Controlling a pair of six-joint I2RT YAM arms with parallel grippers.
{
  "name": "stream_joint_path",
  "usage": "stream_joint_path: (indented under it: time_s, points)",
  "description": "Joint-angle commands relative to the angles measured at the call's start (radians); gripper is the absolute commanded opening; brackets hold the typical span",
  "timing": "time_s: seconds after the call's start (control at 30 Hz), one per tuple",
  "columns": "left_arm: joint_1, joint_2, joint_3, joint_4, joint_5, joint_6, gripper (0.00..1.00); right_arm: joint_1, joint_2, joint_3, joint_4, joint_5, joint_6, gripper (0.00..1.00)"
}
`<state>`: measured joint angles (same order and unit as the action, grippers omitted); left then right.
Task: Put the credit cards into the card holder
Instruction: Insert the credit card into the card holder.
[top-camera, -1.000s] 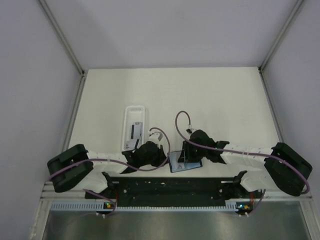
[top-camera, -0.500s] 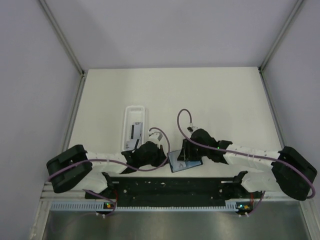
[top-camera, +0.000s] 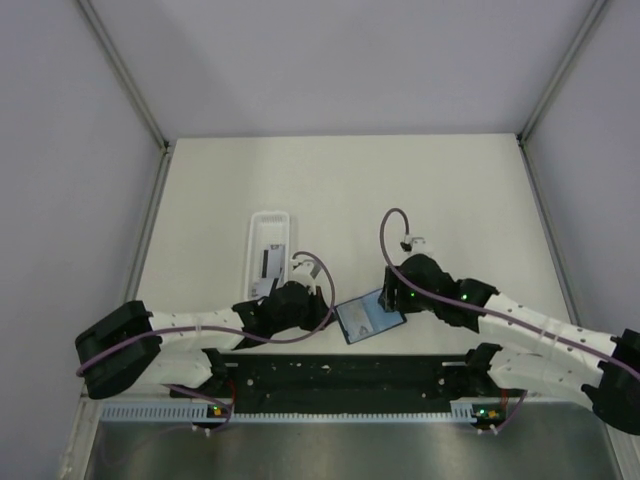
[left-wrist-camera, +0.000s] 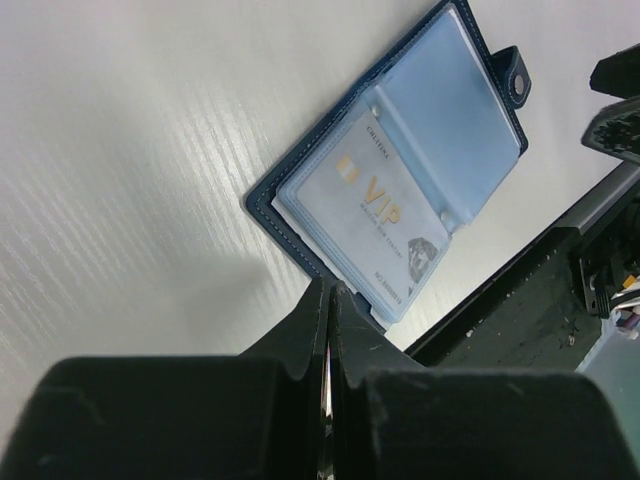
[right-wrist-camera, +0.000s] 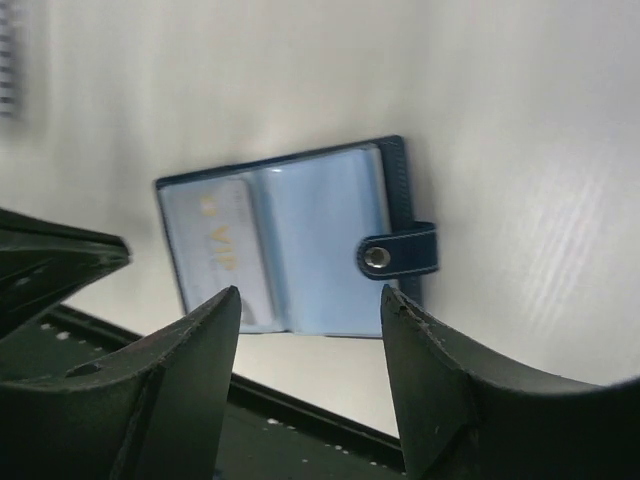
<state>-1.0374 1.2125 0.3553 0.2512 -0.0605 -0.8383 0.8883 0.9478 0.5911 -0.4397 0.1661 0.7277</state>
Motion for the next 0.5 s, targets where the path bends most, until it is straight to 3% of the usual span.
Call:
stream_joint_path:
  time_s: [0.0,0.2,0.47]
  points:
    - [-0.004,-0.022,0.019,-0.006,-0.013,0.013,0.00,0.008,0.054,0.049,-0.159,0.157,-0.034,0.61]
    - [-0.004,-0.013,0.020,-0.001,-0.009,0.008,0.00,0.008,0.150,0.076,-0.159,0.154,-0.050,0.66]
    - [-0.003,0.005,0.016,0.022,0.002,0.002,0.00,0.008,0.209,0.075,-0.119,0.162,-0.071,0.66]
